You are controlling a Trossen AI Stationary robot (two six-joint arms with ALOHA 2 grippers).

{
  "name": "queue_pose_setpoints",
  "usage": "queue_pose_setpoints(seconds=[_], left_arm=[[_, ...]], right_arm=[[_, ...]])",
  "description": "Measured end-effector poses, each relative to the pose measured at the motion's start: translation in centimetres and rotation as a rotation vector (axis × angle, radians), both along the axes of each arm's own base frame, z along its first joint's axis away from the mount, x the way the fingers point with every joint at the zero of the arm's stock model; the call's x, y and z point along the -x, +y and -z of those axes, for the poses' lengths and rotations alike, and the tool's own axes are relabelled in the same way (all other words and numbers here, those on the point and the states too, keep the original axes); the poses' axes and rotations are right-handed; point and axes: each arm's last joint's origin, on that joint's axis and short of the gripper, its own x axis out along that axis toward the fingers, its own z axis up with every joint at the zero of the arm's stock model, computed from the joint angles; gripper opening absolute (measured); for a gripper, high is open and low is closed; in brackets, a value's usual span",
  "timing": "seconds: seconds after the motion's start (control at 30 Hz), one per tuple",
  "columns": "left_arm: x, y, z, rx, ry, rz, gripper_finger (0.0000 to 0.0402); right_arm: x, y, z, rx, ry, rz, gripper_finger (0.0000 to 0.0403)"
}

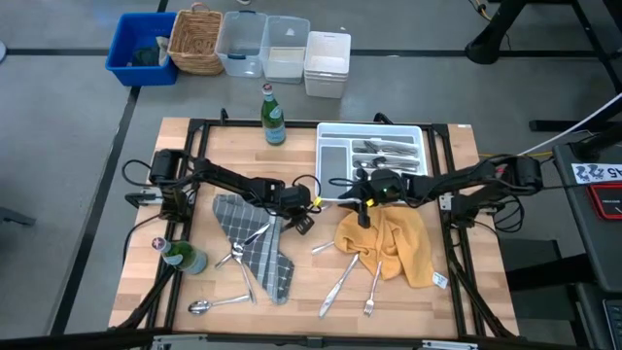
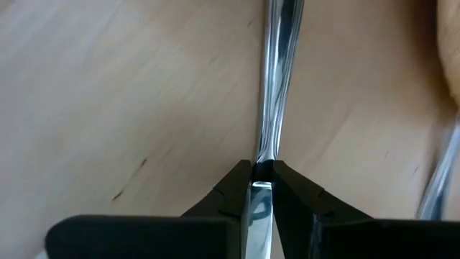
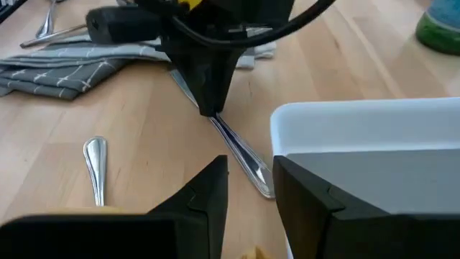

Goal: Sort silverware
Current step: Put the silver knife into the cutlery tray

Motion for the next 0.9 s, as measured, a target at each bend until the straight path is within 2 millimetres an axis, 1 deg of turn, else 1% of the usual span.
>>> queue_pose_setpoints(seconds=[0.13, 0.33, 0.43, 0.5, 0.73, 0.8, 0.9], left_arm=[[-0.2, 0.0, -0.1, 0.021, -0.023, -0.031, 0.0042], [-0.2, -0.1, -0.1, 0.063, -0.027, -0.074, 0.0042], [-0.5, -0.1, -0.2, 0.100, -0.056, -0.084, 0.0042], [-0.8, -0.3, -0.4, 0.139, -0.091, -0.052, 0.0042], [-0.8, -1.2, -0.5, 0.259, -0.092, 0.057, 0.0042], [-0.8, -1.4, -0.7, 0.273, -0.095, 0.059, 0.0042], [-0.8, -1.3, -1.3, 0.301, -0.110, 0.020, 0.0042]], right_arm=[[-0.1, 0.0, 0.6, -0.008, 0.029, -0.008, 0.0115], [-0.1, 0.0, 0.6, -0.007, 0.026, -0.009, 0.0115], [-0.1, 0.1, 0.6, -0.011, 0.027, -0.015, 0.0115], [-0.1, 0.1, 0.6, -0.011, 0.027, -0.015, 0.0115], [-0.1, 0.1, 0.5, -0.011, 0.026, -0.016, 0.0115], [-0.2, 0.0, 0.3, -0.014, 0.021, -0.021, 0.0115], [-1.0, 0.1, -0.8, -0.010, -0.023, -0.095, 0.0115]])
